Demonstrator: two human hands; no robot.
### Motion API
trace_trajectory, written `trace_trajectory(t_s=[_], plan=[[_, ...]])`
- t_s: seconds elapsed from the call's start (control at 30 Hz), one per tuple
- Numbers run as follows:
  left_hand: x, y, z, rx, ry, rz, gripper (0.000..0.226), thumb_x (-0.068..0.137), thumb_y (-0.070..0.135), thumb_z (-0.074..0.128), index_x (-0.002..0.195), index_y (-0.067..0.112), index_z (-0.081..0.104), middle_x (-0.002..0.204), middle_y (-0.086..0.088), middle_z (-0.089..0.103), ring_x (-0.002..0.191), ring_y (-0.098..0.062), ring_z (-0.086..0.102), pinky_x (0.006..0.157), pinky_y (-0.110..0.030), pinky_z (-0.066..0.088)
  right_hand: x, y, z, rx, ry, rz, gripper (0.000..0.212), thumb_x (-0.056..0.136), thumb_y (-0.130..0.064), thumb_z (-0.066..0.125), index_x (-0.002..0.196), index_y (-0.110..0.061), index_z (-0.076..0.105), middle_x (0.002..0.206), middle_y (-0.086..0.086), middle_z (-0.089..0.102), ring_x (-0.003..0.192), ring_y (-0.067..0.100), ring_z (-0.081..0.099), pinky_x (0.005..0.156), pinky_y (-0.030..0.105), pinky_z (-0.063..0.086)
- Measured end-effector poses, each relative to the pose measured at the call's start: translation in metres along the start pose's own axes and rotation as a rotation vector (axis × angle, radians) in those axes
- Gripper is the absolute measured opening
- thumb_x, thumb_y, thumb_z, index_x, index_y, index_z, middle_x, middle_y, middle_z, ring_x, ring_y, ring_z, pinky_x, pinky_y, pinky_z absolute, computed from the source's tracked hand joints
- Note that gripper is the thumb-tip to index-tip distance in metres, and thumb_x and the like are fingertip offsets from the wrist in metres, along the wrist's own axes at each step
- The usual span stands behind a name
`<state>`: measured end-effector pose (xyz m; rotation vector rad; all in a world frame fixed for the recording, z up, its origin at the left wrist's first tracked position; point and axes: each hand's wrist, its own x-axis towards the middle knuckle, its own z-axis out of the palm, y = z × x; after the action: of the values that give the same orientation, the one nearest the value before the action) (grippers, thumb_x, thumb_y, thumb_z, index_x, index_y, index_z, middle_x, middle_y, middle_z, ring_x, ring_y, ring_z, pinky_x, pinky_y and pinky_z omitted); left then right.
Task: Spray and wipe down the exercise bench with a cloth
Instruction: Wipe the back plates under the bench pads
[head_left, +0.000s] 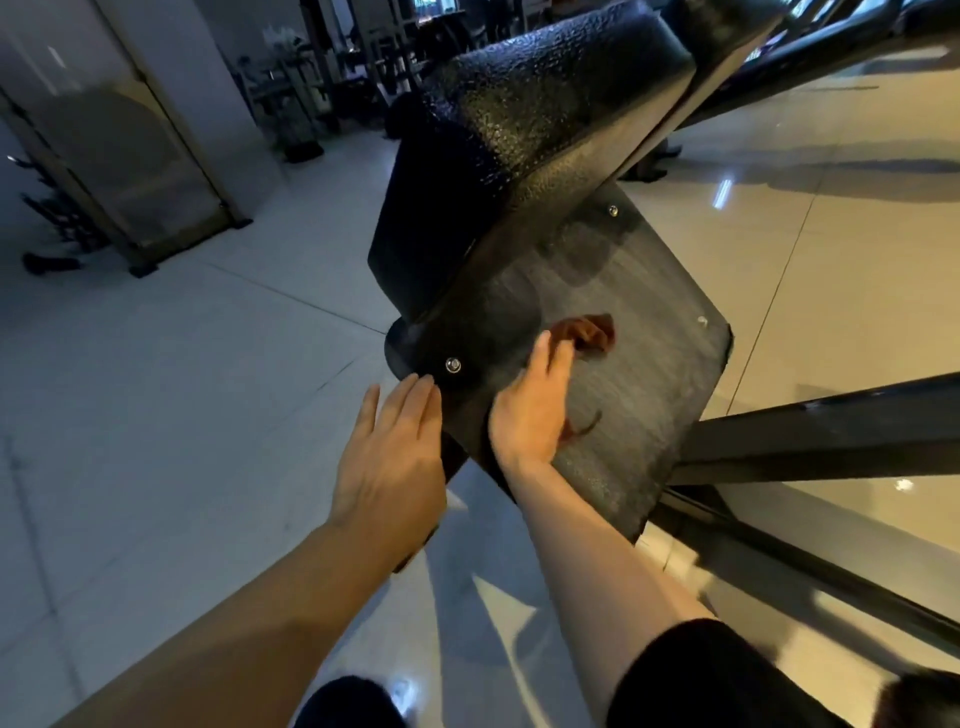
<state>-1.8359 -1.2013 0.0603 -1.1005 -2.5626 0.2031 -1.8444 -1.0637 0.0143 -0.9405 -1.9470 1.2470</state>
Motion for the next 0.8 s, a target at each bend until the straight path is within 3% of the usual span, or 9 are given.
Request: trace_trajectory(t_s=[0.07,0.17,0.3,0.4,0.5,0.57,0.63,0.73,0.8], plan=[[-0.004,-0.004,-0.001,-0.006,0.012,-0.004,0.079,0.052,0.01,0.089,0.122,-0.01,0.058,0.127,-0.028,0.057,0.122,-0.042,0.054,0.102,-0.062,0.037,-0.018,-0.032,0.019,0.086,-0.108,-0.266,0.064,0.095,-0.005,0.048,0.153,-0.012,0.023,0.159,-0.011,0.009,0.146,0.01,0.012,0.121,0.036,0.019],[-0.01,-0.005,-0.005,-0.007,0.001,-0.065,0.086,0.054,0.013,0.09,0.129,-0.01,0.053,0.133,-0.028,0.053,0.126,-0.043,0.05,0.101,-0.063,0.039,-0.026,-0.03,0.022,0.008,-0.167,-0.422,0.069,0.093,-0.006,0.053,0.154,-0.017,0.021,0.163,0.001,0.004,0.149,0.026,0.01,0.12,0.04,0.023],[-0.016,0.002,-0.001,-0.071,0.011,-0.027,0.083,0.057,-0.006,0.079,0.133,-0.011,0.047,0.137,-0.026,0.05,0.128,-0.041,0.048,0.107,-0.059,0.033,-0.032,0.028,-0.009,-0.026,-0.101,-0.183,0.078,0.089,0.009,0.044,0.155,-0.022,0.017,0.162,-0.006,0.004,0.147,0.022,0.017,0.117,0.037,0.03],[-0.015,0.012,0.006,-0.059,-0.025,0.047,0.082,0.052,0.0,0.085,0.127,-0.012,0.055,0.131,-0.026,0.056,0.122,-0.038,0.055,0.102,-0.058,0.04,-0.04,0.078,-0.037,-0.092,-0.066,0.037,0.078,0.09,0.01,0.042,0.155,-0.021,0.013,0.163,-0.002,0.003,0.148,0.025,0.015,0.119,0.04,0.025],[-0.009,0.032,-0.002,-0.109,-0.138,0.047,0.073,0.082,0.014,0.071,0.145,0.0,0.036,0.15,-0.014,0.037,0.138,-0.028,0.037,0.116,-0.042,0.029,-0.042,0.097,-0.062,-0.125,-0.123,0.173,0.078,0.09,0.011,0.04,0.155,-0.021,0.013,0.163,0.002,0.008,0.147,0.026,0.02,0.118,0.041,0.026],[0.0,0.043,-0.007,-0.297,-0.236,-0.048,0.058,0.097,0.014,0.049,0.151,0.014,0.028,0.149,-0.005,0.035,0.136,-0.021,0.034,0.113,-0.033,0.031,-0.046,0.085,-0.071,0.015,-0.087,0.199,0.067,0.095,0.009,0.039,0.154,-0.017,0.021,0.161,0.004,0.02,0.146,0.022,0.023,0.119,0.029,0.017],[0.009,0.056,-0.013,-0.574,-0.288,-0.152,0.047,0.1,0.016,0.045,0.146,0.018,0.038,0.135,-0.007,0.052,0.119,-0.021,0.05,0.1,-0.033,0.043,-0.053,0.058,-0.079,0.21,-0.092,0.138,0.054,0.1,0.001,0.039,0.151,-0.016,0.03,0.156,0.001,0.031,0.143,0.016,0.027,0.116,0.022,0.016],[0.021,0.068,-0.026,-0.928,-0.3,-0.351,0.035,0.101,0.022,0.045,0.133,0.012,0.055,0.124,-0.012,0.062,0.113,-0.025,0.058,0.098,-0.037,0.045,-0.058,0.012,-0.092,0.449,-0.262,0.097,0.048,0.102,-0.003,0.038,0.147,-0.02,0.039,0.141,-0.013,0.038,0.135,0.007,0.034,0.114,0.021,0.026],[0.024,0.069,-0.034,-1.137,-0.248,-0.505,0.025,0.1,0.022,0.047,0.115,0.01,0.063,0.112,-0.012,0.066,0.107,-0.028,0.061,0.095,-0.039,0.048,-0.061,-0.013,-0.101,0.521,-0.378,0.105,0.047,0.102,-0.001,0.038,0.145,-0.018,0.041,0.134,-0.011,0.04,0.125,0.004,0.039,0.097,0.005,0.035]])
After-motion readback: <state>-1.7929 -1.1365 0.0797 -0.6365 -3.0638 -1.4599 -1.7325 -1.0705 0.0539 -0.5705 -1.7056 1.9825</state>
